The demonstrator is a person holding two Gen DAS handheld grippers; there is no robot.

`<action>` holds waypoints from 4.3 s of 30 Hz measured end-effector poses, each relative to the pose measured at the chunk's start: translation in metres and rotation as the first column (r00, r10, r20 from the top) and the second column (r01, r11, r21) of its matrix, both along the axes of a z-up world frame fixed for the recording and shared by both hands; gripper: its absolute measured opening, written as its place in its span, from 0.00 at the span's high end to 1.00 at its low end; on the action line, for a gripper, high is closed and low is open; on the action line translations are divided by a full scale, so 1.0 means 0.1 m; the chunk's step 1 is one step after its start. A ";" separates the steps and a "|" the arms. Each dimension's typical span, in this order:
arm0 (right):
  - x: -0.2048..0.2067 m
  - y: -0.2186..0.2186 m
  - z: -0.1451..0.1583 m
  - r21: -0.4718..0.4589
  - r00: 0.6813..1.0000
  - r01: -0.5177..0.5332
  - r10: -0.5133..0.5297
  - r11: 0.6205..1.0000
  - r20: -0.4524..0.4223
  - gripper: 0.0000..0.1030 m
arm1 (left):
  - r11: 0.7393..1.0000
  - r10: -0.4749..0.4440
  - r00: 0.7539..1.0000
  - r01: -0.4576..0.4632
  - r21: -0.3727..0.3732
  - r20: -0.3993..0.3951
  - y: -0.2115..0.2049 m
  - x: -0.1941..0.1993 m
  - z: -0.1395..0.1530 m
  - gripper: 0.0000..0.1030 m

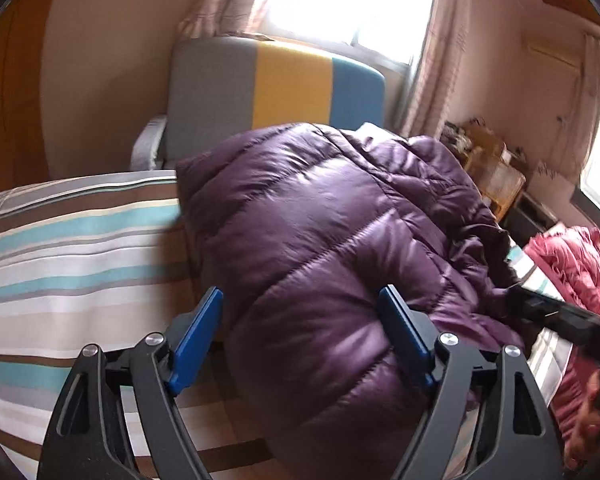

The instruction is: Fold large clothes

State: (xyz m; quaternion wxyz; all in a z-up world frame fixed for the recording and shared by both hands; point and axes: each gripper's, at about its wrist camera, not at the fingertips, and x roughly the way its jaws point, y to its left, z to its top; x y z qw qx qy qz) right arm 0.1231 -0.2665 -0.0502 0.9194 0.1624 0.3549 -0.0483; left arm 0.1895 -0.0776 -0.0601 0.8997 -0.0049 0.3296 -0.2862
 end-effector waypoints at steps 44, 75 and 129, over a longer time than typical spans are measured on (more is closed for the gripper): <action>0.70 -0.87 -0.68 0.077 0.965 0.259 -0.255 0.963 -0.064 0.89 | 1.000 -0.007 0.999 0.006 0.019 0.048 -0.28 -0.15 0.19 0.19; 0.60 -0.90 0.09 0.009 0.974 0.218 -0.218 0.976 0.063 0.66 | 0.959 0.283 0.953 -0.281 0.034 -0.108 -0.39 0.75 0.28 0.02; 1.18 -0.54 -0.59 -0.218 0.994 0.105 -0.108 0.970 0.002 0.68 | 0.933 0.297 0.954 -0.301 0.199 0.047 -0.78 0.51 -0.31 0.02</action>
